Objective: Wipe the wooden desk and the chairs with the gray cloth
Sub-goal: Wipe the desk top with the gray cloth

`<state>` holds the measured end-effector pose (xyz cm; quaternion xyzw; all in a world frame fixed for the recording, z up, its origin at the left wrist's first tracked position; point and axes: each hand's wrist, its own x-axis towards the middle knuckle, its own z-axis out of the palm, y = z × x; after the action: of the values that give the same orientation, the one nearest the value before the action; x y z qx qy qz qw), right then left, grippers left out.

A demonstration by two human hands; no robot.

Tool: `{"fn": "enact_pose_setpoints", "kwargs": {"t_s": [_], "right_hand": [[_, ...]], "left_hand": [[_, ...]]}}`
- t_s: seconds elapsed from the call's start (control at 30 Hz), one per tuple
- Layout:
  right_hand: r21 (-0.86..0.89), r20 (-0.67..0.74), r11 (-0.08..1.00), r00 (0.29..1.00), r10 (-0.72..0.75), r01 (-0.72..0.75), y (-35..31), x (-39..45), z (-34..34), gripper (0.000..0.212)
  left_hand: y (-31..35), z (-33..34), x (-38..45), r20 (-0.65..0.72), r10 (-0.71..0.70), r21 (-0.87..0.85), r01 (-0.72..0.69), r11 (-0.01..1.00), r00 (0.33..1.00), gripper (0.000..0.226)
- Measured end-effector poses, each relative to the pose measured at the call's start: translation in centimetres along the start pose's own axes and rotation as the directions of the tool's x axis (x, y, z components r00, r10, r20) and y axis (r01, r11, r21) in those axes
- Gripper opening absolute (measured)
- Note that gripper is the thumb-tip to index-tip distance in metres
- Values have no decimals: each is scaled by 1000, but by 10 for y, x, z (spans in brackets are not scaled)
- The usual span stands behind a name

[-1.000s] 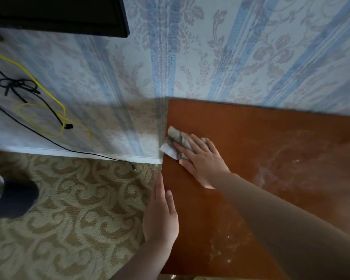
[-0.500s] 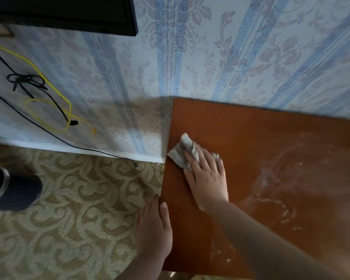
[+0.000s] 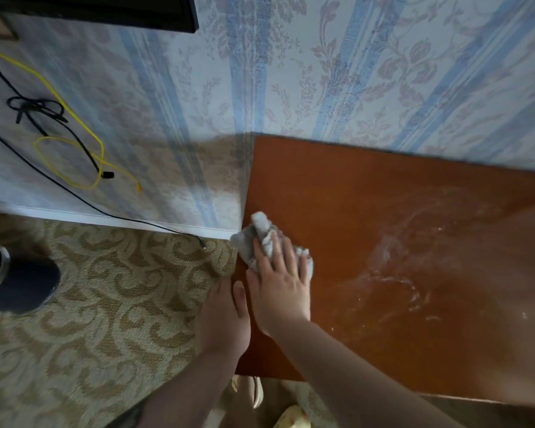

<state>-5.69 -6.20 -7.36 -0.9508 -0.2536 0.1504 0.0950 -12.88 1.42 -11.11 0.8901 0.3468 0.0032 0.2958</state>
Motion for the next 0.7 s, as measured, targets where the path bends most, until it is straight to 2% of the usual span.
{"fn": "enact_pose_setpoints", "kwargs": {"t_s": [0.1, 0.17, 0.23, 0.3, 0.37, 0.43, 0.5, 0.57, 0.63, 0.7], "right_hand": [[-68, 74, 982, 982, -171, 176, 12, 4, -3, 57], [-135, 84, 965, 973, -215, 225, 33, 3, -7, 55], [-167, -7, 980, 994, -109, 107, 38, -12, 1, 57], [-69, -104, 996, 993, 46, -53, 17, -37, 16, 58], [60, -92, 996, 994, 65, -60, -10, -52, 25, 57], [46, -61, 999, 998, -26, 29, -17, -53, 20, 60], [-7, 68, 982, 980, -187, 188, 1, -48, 14, 60], [-74, 17, 966, 969, -248, 249, 24, -52, 16, 56], [-68, -132, 994, 987, -91, 83, 28, -71, 27, 52], [16, -143, 999, 989, 36, -34, 7, -95, 42, 52]], "left_hand": [[0, 1, 0, -23, 30, 7, -30, 1000, 999, 46], [3, -2, -5, -47, 33, 10, -32, 999, 998, 53], [5, -3, -13, -64, 44, 15, -43, 999, 997, 53], [2, 1, -20, -81, 13, -45, -17, 999, 997, 50], [-3, 5, -25, -82, -84, -162, 70, 984, 993, 38], [-7, 4, -31, -66, -138, -241, 118, 963, 988, 24], [-6, 0, -32, -50, -169, -301, 147, 942, 984, 25], [1, -4, -34, -11, -213, -348, 196, 917, 977, 30], [4, -4, -34, -35, -194, -344, 171, 923, 980, 34], [1, -2, -33, -53, -179, -360, 148, 921, 982, 31]]}}
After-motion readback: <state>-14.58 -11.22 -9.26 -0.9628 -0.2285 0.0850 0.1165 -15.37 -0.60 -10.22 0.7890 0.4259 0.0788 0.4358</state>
